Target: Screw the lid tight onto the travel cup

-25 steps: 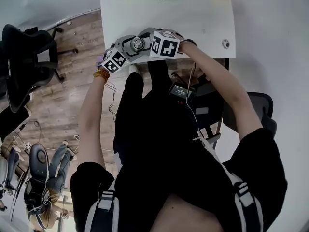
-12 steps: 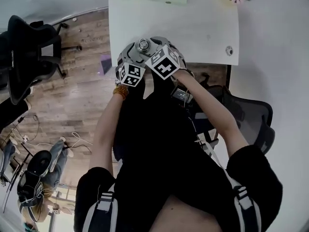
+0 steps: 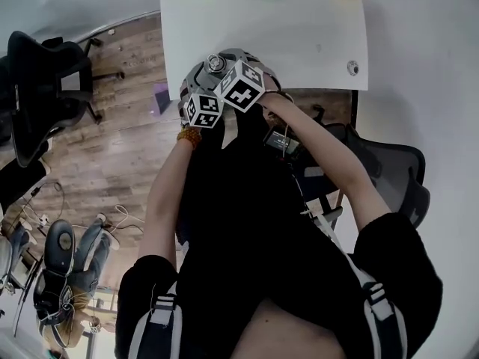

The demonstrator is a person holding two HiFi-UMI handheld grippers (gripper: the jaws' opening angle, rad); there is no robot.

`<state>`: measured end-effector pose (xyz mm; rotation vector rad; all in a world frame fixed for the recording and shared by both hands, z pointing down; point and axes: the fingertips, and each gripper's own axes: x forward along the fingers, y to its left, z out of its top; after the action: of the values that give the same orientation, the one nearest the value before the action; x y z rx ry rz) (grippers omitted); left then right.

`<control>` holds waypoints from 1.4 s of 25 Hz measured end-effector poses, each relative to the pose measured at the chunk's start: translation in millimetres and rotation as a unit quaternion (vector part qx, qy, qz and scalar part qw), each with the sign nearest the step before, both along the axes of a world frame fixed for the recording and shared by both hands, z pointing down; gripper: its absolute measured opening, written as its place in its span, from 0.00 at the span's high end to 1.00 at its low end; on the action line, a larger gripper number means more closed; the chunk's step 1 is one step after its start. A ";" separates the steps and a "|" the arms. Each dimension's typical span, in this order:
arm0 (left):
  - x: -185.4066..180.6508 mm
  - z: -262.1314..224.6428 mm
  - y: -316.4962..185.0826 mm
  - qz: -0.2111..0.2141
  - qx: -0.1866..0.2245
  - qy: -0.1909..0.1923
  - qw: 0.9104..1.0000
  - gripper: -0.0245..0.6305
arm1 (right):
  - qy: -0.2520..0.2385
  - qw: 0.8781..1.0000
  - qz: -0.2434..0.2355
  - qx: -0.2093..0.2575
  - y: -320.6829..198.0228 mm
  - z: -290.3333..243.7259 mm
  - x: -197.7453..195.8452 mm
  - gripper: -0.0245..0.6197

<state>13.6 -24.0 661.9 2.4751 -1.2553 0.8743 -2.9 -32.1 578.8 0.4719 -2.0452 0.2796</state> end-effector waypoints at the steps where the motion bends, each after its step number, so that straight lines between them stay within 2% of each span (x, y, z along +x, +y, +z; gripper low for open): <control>1: -0.4 -0.1 -0.5 0.016 0.001 0.001 1.000 0.47 | -0.007 1.000 -0.026 -0.003 0.3 -0.2 -0.7 0.58; 4: -2.4 0.7 -0.9 0.080 0.001 0.013 0.997 0.46 | -0.030 0.994 -0.102 -0.001 1.0 -1.5 -4.8 0.58; 6: -5.1 1.5 -0.6 0.137 -0.002 0.029 0.990 0.46 | -0.044 0.989 -0.142 -0.006 1.3 -1.7 -9.1 0.58; 8: -8.2 2.7 1.0 0.200 -0.010 0.043 0.979 0.47 | -0.059 0.984 -0.168 -0.020 1.8 -1.9 -13.8 0.58; 11: -10.8 0.3 3.3 0.291 -0.029 0.053 0.955 0.46 | -0.079 0.975 -0.205 -0.034 3.0 -3.3 -20.2 0.58; 13: -11.0 -1.1 4.4 0.328 -0.039 0.050 0.943 0.46 | -0.088 0.970 -0.224 -0.036 3.8 -5.6 -22.7 0.58; 14: -10.5 -1.5 4.9 0.335 -0.041 0.049 0.940 0.46 | -0.090 0.969 -0.229 -0.035 4.4 -6.8 -23.2 0.58; 15: -10.1 -2.2 5.5 0.331 -0.043 0.048 0.941 0.45 | -0.090 0.968 -0.230 -0.032 5.2 -7.4 -23.1 0.58; 17: -10.1 -2.4 6.0 0.296 -0.039 0.047 0.953 0.42 | -0.084 0.974 -0.210 -0.028 6.9 -6.9 -20.3 0.54; 18: -10.1 -2.3 5.9 0.269 -0.033 0.046 0.962 0.41 | -0.082 0.979 -0.187 -0.027 7.6 -7.5 -17.8 0.46; 20: -8.6 -5.4 6.4 0.203 -0.017 0.051 0.978 0.39 | -0.085 0.988 -0.125 -0.022 9.4 -12.1 -13.3 0.45; 22: -5.0 -14.9 7.0 0.129 -0.003 0.066 0.990 0.39 | -0.081 0.994 -0.069 -0.010 12.7 -14.4 -11.7 0.45; 24: -2.2 -21.6 8.3 0.063 0.003 0.064 0.996 0.39 | -0.066 0.998 -0.023 0.002 16.4 -11.8 -10.7 0.45; 28: -8.5 -13.1 8.0 -0.030 -0.002 0.011 0.999 0.40 | -0.035 0.998 0.042 0.025 15.6 -6.4 -8.4 0.47; 30: -7.2 -10.2 7.7 -0.042 -0.005 0.014 0.999 0.46 | -0.020 0.998 0.052 0.043 8.6 -4.9 -6.3 0.58; 32: -4.9 -10.5 8.4 -0.034 -0.006 0.026 0.999 0.46 | -0.018 0.998 0.040 0.042 6.6 -4.4 -5.4 0.59; 35: -4.4 -11.5 9.2 0.007 -0.004 0.040 0.999 0.47 | -0.034 0.999 -0.004 0.030 8.0 -4.5 -7.0 0.59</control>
<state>9.2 -14.8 650.4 2.4890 -1.2061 0.7735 -9.9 -24.1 574.3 0.4971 -2.1257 0.2332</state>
